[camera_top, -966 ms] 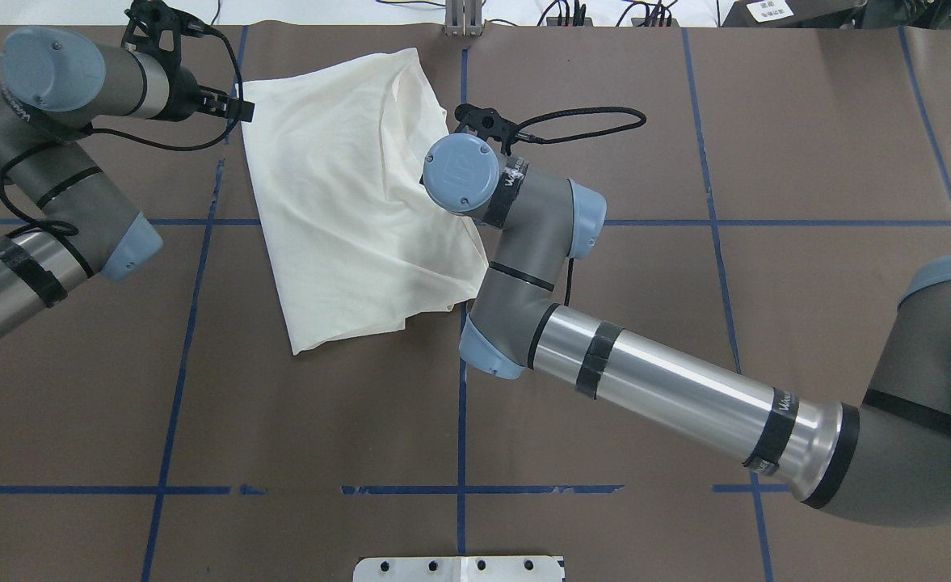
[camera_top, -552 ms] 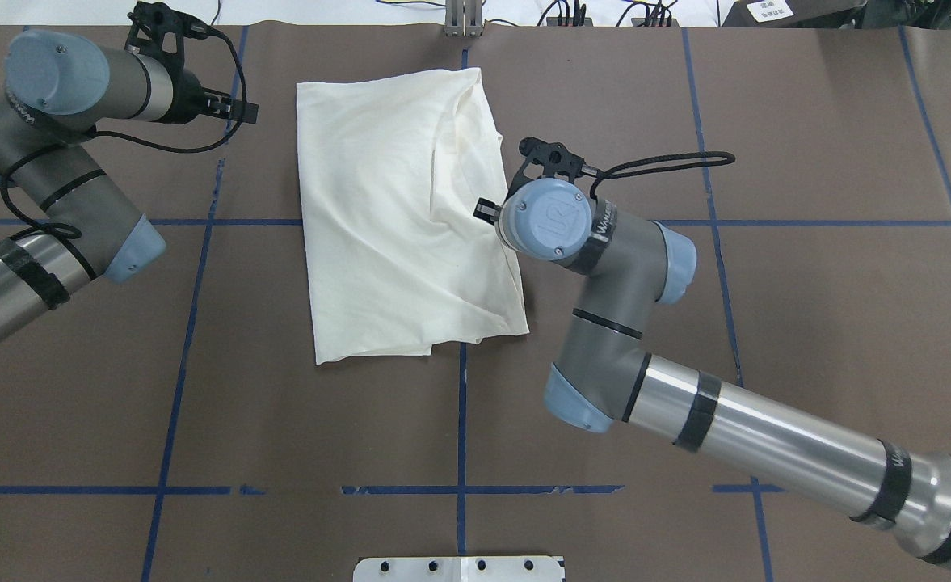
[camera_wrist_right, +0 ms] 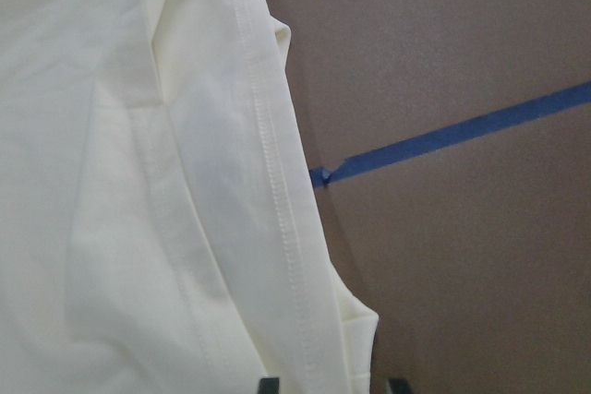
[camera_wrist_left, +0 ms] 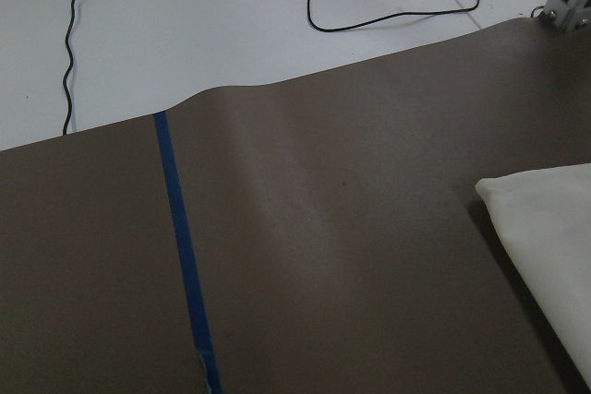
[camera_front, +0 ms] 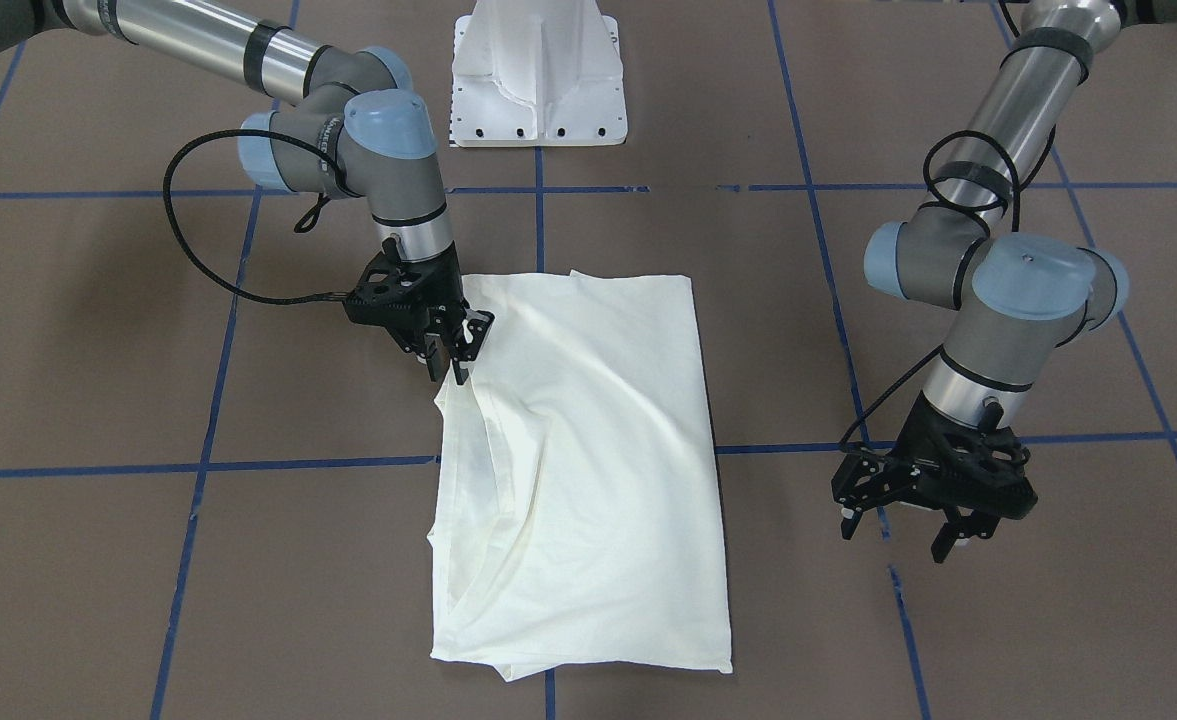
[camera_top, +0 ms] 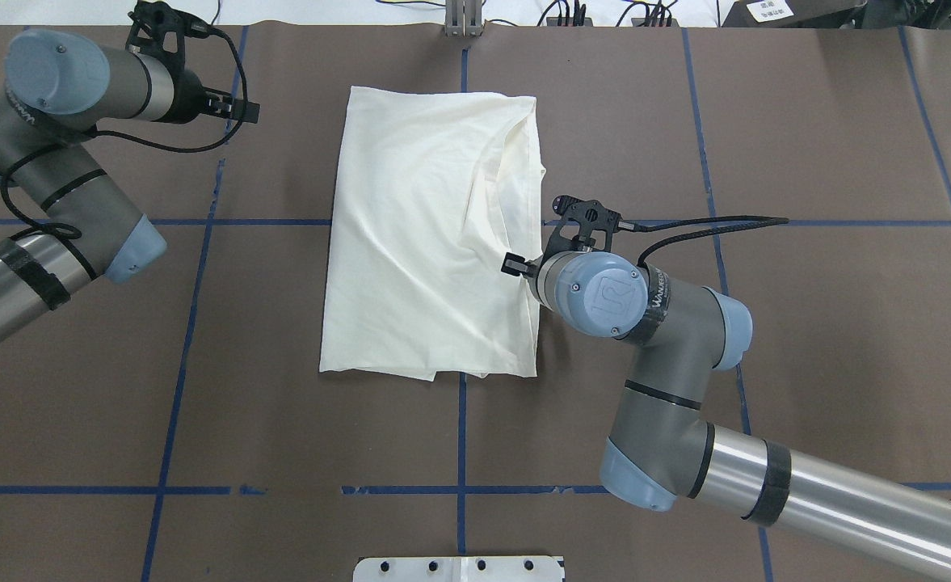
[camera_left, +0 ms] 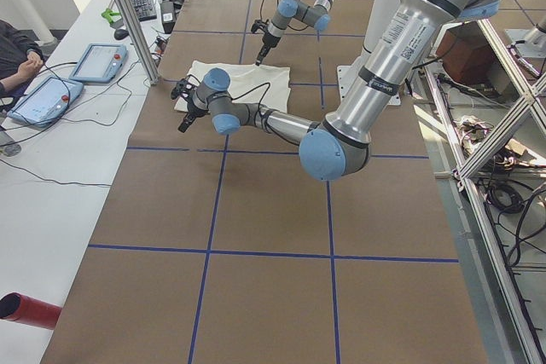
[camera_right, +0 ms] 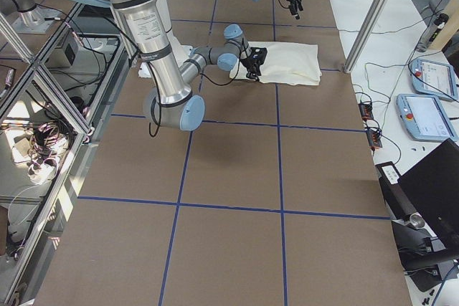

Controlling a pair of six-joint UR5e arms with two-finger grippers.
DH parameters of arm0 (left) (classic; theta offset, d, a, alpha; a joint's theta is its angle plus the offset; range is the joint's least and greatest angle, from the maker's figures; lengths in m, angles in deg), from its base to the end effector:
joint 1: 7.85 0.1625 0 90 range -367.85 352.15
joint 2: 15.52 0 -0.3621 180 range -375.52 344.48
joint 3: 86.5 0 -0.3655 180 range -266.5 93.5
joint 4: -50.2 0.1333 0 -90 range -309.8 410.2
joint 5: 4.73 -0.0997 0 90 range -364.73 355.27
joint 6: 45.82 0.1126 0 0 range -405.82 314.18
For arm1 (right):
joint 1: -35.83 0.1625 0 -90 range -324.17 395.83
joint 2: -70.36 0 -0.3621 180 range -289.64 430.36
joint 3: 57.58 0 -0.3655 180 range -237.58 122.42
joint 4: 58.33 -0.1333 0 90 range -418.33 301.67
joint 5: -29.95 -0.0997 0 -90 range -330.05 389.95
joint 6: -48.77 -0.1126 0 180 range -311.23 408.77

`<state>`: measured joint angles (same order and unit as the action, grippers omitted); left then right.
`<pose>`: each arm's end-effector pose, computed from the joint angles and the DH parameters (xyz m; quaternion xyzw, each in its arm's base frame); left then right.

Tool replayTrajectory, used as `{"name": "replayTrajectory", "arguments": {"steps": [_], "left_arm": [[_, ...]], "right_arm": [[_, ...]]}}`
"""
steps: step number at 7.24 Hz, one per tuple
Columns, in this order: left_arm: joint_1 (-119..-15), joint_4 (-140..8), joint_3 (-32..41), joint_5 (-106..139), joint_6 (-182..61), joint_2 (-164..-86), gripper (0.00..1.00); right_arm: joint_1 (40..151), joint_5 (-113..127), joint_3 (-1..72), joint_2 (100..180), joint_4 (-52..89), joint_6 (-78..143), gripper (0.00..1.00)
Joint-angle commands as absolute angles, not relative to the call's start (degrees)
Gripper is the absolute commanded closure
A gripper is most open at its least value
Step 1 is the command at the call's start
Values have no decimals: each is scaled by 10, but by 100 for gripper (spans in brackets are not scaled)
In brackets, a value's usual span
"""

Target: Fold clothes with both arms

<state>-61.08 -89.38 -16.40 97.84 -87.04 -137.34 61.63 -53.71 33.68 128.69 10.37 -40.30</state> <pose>0.3275 -0.6200 0.3595 0.3358 0.3929 0.0228 0.8558 -0.5181 -0.4124 0.2565 0.1531 -0.4314 0.2160 0.8625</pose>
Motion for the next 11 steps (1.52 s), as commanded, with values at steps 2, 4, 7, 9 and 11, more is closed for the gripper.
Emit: {"name": "replayTrajectory", "arguments": {"steps": [2, 4, 7, 9, 11], "left_arm": [[-608, -894, -165, 978, -870, -1373, 0], [-606, -894, -165, 978, -870, -1373, 0], [-605, -894, -165, 978, -870, -1373, 0], [-604, -895, -165, 978, -870, -1367, 0], [-603, -895, -165, 978, -871, -1366, 0]], "right_arm": [[604, -535, 343, 1291, 24, -382, 7], [610, -534, 313, 1284, 24, -372, 30], [621, -531, 262, 1242, 25, -364, 42], [621, -531, 261, 1241, 25, -364, 50], [621, -531, 261, 1242, 26, -364, 61]]}}
